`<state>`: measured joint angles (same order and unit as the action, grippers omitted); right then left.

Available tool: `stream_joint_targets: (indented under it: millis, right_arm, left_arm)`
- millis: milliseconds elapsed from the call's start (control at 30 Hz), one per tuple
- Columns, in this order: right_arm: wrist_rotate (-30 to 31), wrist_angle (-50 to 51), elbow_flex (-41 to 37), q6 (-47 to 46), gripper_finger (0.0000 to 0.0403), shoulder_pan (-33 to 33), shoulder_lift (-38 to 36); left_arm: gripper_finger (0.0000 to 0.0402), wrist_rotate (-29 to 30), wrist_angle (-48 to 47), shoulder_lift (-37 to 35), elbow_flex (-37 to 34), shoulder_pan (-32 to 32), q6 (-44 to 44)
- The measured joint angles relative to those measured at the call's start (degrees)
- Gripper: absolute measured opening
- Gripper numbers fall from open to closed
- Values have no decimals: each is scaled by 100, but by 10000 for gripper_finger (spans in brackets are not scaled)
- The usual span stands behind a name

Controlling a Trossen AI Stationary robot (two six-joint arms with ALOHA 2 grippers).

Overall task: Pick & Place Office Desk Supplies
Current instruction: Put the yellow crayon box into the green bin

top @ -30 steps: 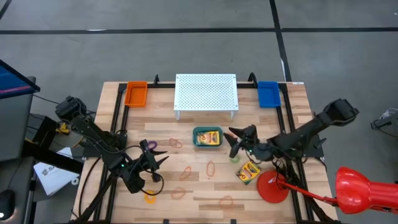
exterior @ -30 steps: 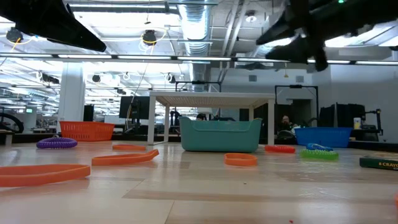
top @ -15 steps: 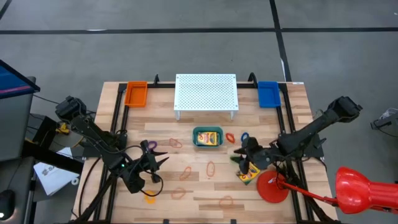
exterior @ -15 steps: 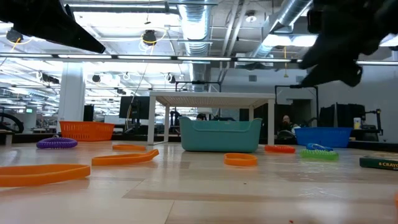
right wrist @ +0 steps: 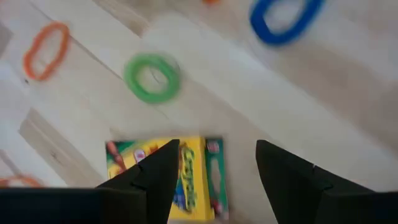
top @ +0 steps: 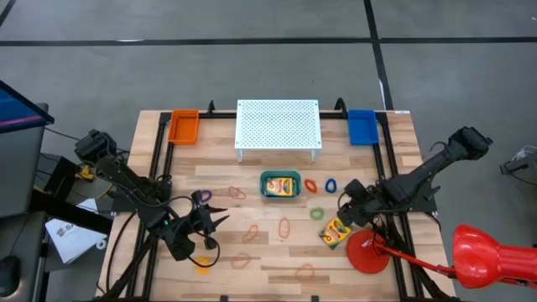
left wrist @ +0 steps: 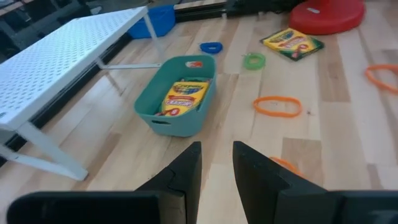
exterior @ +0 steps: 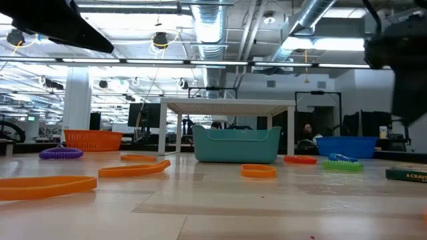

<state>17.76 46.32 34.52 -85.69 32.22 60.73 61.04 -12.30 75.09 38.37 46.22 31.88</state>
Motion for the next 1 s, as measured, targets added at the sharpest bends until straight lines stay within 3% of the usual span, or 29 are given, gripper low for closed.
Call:
stream_joint_targets:
  millis: [167,333,767,1000]
  right_arm:
    - [-517,30,-189,-918,208,245,-123]
    - [-1218,205,-211,-1121,208,238,82]
    - [-1913,-557,-233,309,208,-690,953]
    - [-2324,-1313,-884,604,208,-932,833]
  left_arm:
    - [85,-51,376,1,0,0,-450]
    - [85,-51,430,0,0,0,-498]
    - [85,-53,427,2,0,0,-509]
    - [85,-149,425,0,0,0,-509]
